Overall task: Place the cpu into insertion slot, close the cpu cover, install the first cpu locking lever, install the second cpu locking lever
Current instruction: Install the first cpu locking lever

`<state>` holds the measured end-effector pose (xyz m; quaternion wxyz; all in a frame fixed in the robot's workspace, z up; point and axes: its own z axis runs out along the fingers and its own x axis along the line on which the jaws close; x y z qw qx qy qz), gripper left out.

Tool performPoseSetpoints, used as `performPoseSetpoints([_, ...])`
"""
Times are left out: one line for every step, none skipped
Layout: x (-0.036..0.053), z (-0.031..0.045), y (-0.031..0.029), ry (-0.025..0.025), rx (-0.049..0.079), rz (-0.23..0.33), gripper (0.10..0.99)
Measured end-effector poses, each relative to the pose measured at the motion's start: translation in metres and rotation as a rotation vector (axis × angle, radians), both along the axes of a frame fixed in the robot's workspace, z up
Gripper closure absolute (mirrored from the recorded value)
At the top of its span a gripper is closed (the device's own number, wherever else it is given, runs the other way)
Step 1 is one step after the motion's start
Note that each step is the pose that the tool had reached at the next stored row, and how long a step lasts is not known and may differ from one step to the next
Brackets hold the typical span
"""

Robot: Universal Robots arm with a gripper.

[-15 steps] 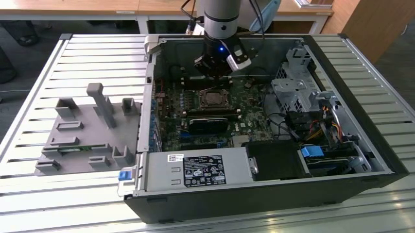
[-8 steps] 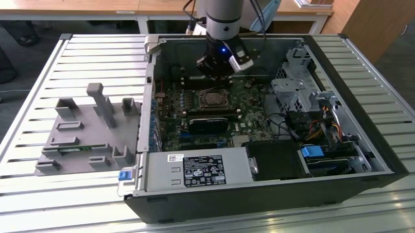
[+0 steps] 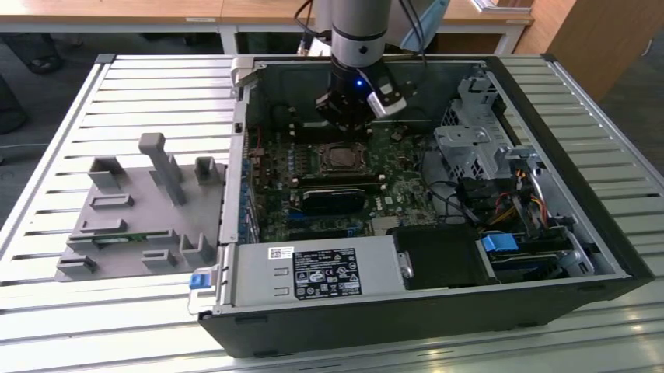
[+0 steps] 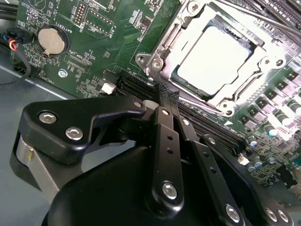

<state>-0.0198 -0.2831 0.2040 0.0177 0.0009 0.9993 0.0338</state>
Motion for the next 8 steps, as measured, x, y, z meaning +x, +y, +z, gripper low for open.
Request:
performPoseSetpoints([0.0, -0.0006, 0.0, 0.0, 0.0, 0.0, 0.98])
performPoseSetpoints([0.0, -0.0013, 0.0, 0.0, 0.0, 0.0, 0.98])
performPoseSetpoints([0.0, -0.0019, 0.0, 0.0, 0.0, 0.0, 0.98])
performPoseSetpoints([0.0, -0.0024, 0.0, 0.0, 0.0, 0.0, 0.98])
performPoseSetpoints([0.0, -0.0028, 0.0, 0.0, 0.0, 0.0, 0.98])
performPoseSetpoints([0.0, -0.0031, 0.0, 0.0, 0.0, 0.0, 0.98])
performPoseSetpoints([0.0, -0.0034, 0.0, 0.0, 0.0, 0.0, 0.98])
performPoseSetpoints([0.0, -0.0037, 0.0, 0.0001, 0.0, 0.0, 0.98])
